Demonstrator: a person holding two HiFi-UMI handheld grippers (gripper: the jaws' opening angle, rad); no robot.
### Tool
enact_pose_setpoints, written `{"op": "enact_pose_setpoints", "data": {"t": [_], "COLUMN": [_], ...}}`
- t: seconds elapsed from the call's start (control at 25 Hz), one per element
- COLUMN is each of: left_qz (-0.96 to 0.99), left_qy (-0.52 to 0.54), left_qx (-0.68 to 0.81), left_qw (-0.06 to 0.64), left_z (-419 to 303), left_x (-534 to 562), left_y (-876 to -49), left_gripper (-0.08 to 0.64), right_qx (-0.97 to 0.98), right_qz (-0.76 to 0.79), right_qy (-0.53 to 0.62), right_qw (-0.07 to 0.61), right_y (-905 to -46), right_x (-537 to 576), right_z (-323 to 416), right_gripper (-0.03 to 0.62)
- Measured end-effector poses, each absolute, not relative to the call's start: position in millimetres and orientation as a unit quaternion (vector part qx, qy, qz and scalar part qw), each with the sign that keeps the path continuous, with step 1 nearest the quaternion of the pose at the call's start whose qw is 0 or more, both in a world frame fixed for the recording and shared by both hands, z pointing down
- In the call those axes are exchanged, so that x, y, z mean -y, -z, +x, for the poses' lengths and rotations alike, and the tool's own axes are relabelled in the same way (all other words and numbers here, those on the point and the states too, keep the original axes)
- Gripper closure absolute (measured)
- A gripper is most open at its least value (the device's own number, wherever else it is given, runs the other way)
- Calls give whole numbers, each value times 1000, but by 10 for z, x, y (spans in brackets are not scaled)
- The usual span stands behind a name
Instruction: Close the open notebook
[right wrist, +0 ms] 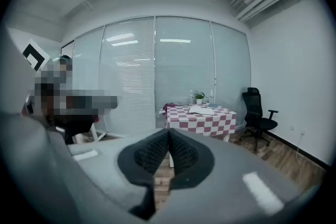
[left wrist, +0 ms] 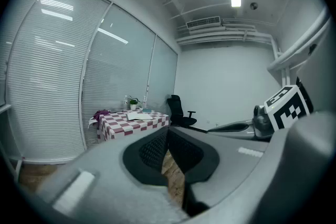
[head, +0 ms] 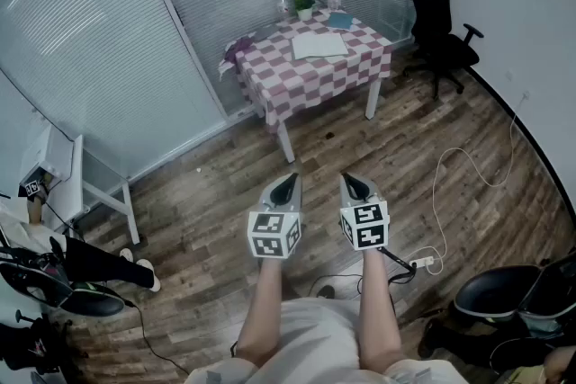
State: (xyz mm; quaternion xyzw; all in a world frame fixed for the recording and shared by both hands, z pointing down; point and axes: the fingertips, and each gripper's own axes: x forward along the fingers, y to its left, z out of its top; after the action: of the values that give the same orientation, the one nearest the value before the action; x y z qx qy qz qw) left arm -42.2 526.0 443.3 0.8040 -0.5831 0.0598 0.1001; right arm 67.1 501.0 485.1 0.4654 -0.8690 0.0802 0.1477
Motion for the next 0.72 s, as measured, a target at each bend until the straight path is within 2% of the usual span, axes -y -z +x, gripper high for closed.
{"op": "enact_pose_setpoints", "data": {"t": [0.28,0.52,0.72], "left_qz": [805,801,803], "left_qy": [-60,-49,-42], "left_qx": [583,587,584], "left_qw": [93,105,112], "left_z": [-284,-385,-416], "left_x": [-5329,-5221,-4960], "left_y": [-4446,-4505,-4586], "left_gripper": [552,552,552], "right_qx": [865,872,889], "right_qz": [471,469,425], "right_qy": [-75,-60,-74], "right_qw": [152,128,150], "right_y": [-4842,-4737,-4856], "right_x": [-5065,-4982,-4881], "right_z": [839,802,637], "right_gripper": [591,591,591]}}
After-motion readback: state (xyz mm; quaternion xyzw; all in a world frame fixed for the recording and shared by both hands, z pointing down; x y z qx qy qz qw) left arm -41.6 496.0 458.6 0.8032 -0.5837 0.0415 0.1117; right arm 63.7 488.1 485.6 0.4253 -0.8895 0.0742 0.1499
